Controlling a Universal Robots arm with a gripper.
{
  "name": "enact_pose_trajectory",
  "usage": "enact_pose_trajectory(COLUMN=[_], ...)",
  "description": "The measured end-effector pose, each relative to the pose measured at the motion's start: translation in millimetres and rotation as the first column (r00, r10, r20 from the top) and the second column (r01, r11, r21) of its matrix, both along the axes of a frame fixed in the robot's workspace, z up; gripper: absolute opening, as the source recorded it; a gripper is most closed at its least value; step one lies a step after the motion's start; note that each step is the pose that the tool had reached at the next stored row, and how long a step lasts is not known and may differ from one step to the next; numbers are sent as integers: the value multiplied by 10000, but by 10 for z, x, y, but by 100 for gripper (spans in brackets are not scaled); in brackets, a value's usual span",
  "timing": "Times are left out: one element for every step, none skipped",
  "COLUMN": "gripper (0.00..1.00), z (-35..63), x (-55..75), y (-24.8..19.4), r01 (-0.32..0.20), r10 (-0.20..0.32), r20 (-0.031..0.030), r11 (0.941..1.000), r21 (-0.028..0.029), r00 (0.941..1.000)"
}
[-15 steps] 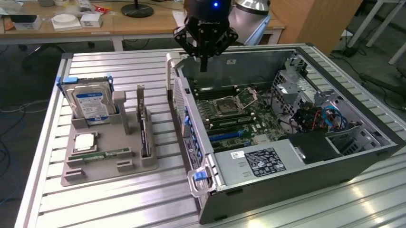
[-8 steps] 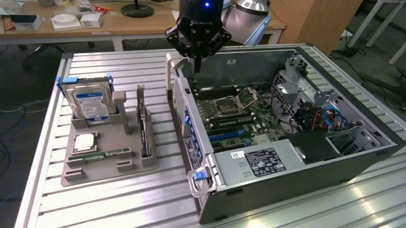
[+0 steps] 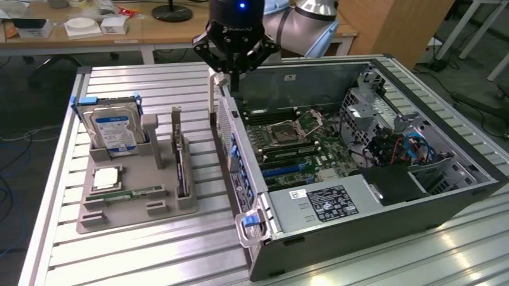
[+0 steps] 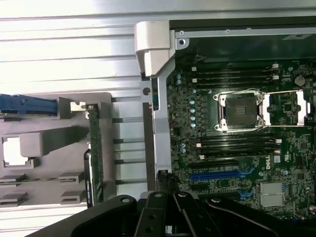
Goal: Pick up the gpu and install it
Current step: 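Reach for the gpu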
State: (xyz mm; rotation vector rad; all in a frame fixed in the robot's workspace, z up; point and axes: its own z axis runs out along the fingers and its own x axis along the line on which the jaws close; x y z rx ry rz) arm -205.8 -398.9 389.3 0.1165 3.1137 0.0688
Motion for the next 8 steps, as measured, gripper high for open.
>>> enact_pose_trajectory(gripper=[10,10,10,10,10,10,10,10], z=[0,0,-1,-1,0,-1,-1,-1], x=[-32,-67,-100,-134,-167,-199,-231,-263], y=[0,0,0,0,0,0,0,0], r01=[0,0,2,2,1,1,0,1], r10=[0,0,-2,-2,-1,-1,0,-1], r20=[1,0,0,0,0,1,0,0], r11=[10000,10000,10000,10000,10000,10000,10000,10000], r21=[0,0,0,0,-1,0,0,0], r00=[10000,10000,10000,10000,10000,10000,10000,10000])
